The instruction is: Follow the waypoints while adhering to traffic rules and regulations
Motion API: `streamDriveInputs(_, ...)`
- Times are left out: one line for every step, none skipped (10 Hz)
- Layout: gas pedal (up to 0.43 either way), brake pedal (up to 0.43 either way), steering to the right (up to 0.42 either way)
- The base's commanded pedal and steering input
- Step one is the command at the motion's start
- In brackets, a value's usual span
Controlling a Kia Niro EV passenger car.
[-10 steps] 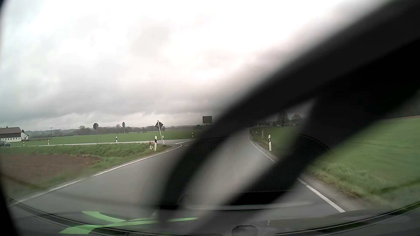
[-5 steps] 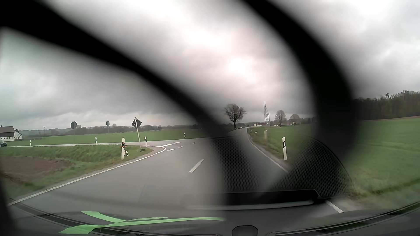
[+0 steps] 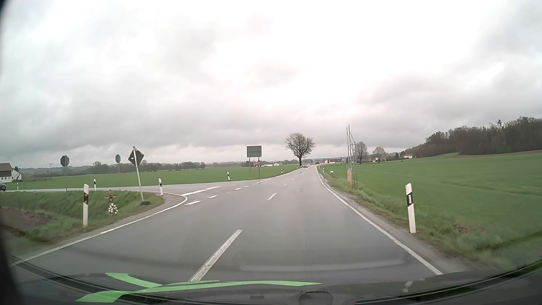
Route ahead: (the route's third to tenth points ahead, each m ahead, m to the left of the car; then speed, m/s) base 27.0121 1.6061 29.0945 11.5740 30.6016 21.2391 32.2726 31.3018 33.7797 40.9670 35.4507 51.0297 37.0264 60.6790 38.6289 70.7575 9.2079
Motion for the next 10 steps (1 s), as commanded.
streamDriveInputs(0.0,0.171,0.01)
streamDriveInputs(0.0,0.171,0.009)
streamDriveInputs(0.0,0.195,0.009)
streamDriveInputs(0.0,0.207,0.009)
streamDriveInputs(0.0,0.207,0.009)
streamDriveInputs(0.0,0.195,0.009)
streamDriveInputs(0.0,0.177,0.01)
streamDriveInputs(0.0,0.128,0.009)
streamDriveInputs(0.0,0.11,0.009)
streamDriveInputs(0.0,0.079,0.009)
